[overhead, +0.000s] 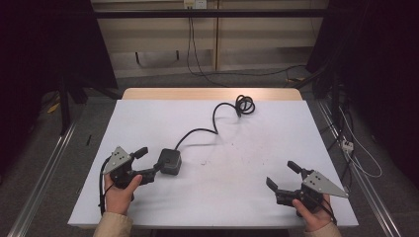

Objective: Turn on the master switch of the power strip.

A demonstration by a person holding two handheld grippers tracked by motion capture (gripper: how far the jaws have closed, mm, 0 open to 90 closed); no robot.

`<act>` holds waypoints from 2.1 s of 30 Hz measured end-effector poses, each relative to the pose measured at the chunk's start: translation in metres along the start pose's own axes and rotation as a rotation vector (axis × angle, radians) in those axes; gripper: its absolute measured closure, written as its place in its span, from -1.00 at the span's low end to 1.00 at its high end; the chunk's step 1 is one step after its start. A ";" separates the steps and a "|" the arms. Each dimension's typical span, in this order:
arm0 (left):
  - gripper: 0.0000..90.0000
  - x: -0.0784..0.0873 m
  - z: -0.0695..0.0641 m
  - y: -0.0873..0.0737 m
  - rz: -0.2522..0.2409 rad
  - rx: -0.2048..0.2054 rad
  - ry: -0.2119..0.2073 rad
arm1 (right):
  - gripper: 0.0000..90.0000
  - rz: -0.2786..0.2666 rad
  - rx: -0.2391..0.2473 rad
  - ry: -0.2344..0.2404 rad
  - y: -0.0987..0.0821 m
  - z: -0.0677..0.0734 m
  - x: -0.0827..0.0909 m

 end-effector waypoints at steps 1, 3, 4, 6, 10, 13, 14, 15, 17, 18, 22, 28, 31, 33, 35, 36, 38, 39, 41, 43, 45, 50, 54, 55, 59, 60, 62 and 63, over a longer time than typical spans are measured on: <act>-0.52 -0.001 0.000 0.000 0.000 0.004 0.000 | -0.88 0.000 0.000 -0.001 0.000 0.000 0.000; -0.47 -0.001 0.000 0.001 0.005 0.004 0.001 | -0.88 -0.001 -0.001 -0.002 0.000 0.000 0.000; -0.45 -0.001 0.001 0.001 0.005 0.005 0.001 | -0.88 -0.001 -0.002 -0.002 0.000 0.000 0.000; -0.40 -0.002 0.001 0.001 0.006 0.005 -0.002 | -0.88 -0.001 -0.001 -0.002 0.000 0.000 0.000; -0.34 -0.003 0.001 0.003 0.010 0.005 -0.005 | -0.88 0.000 -0.002 -0.001 0.000 0.000 0.000; -0.28 -0.004 0.000 0.004 0.017 0.002 -0.008 | -0.88 0.002 -0.001 -0.001 0.000 0.000 0.000; -0.26 -0.005 -0.001 0.004 0.026 0.003 -0.013 | -0.88 0.001 -0.001 -0.001 0.000 0.000 0.000; -0.24 -0.006 -0.001 0.004 0.030 0.001 -0.015 | -0.87 0.002 0.001 0.000 0.000 0.000 0.000; -0.21 -0.007 -0.001 0.004 0.039 0.012 -0.015 | -0.87 0.002 0.002 0.000 0.000 0.000 0.000; -0.19 -0.007 -0.001 0.004 0.039 0.012 -0.015 | -0.87 0.001 -0.002 0.000 0.000 0.000 0.000; -0.05 -0.008 -0.002 0.005 0.056 0.019 -0.025 | -0.87 0.002 0.001 0.000 0.000 0.000 0.000; 0.05 -0.010 -0.003 0.007 0.066 0.029 -0.031 | -0.87 0.003 0.000 0.001 -0.001 0.000 0.000; 0.07 -0.010 -0.003 0.008 0.072 0.027 -0.031 | -0.87 0.003 0.000 0.001 -0.001 0.000 0.000; 0.15 -0.011 -0.004 0.009 0.072 0.026 -0.033 | -0.87 0.003 0.000 0.001 -0.001 0.000 0.000; 0.19 -0.011 -0.005 0.009 0.078 0.025 -0.038 | -0.87 0.004 0.001 0.000 -0.001 0.000 0.000; 0.22 -0.011 -0.005 0.009 0.081 0.026 -0.041 | -0.87 0.004 0.001 0.001 -0.001 0.000 0.000; 0.24 -0.012 -0.005 0.009 0.083 0.028 -0.041 | -0.87 0.004 0.001 0.001 -0.001 0.000 0.000; 0.24 -0.012 -0.006 0.010 0.086 0.028 -0.043 | -0.87 0.004 0.001 0.001 -0.001 0.000 0.000; 0.33 -0.013 -0.006 0.010 0.097 0.032 -0.046 | -0.87 0.004 0.001 0.001 -0.001 0.000 0.000; 0.38 -0.013 -0.006 0.009 0.101 0.030 -0.048 | -0.87 0.004 0.001 0.001 -0.001 0.000 0.000; 0.40 -0.014 -0.006 0.009 0.107 0.033 -0.048 | -0.87 0.007 0.002 0.000 -0.001 0.000 0.000; 0.50 -0.016 -0.005 0.009 0.112 0.044 -0.049 | -0.86 0.005 0.002 0.001 -0.001 0.000 0.000; 0.57 -0.017 -0.005 0.010 0.120 0.045 -0.060 | -0.86 0.004 0.003 0.002 -0.001 0.000 0.000; 0.58 -0.017 -0.005 0.010 0.120 0.045 -0.060 | -0.86 0.004 0.003 0.002 -0.001 0.000 0.000; 0.63 -0.018 -0.005 0.009 0.129 0.044 -0.064 | -0.85 0.005 0.002 0.000 -0.001 -0.001 0.000; 0.64 -0.019 -0.005 0.009 0.135 0.049 -0.066 | -0.85 0.004 0.002 0.001 -0.001 -0.001 0.000; 0.66 -0.020 -0.005 0.009 0.135 0.053 -0.068 | -0.85 0.005 0.006 0.001 -0.001 -0.001 0.000; 0.66 -0.020 -0.005 0.009 0.135 0.051 -0.071 | -0.85 0.006 0.005 0.002 -0.001 -0.001 0.000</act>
Point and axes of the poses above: each handheld gripper's, and its own axes: x roughly backward along the jaws, y roughly out of its top, z roughly to its left, the point moved 5 cm from there along -x, roughly forward along the jaws, and after that the axes turned 8 degrees about x, right-handed, at the moved point
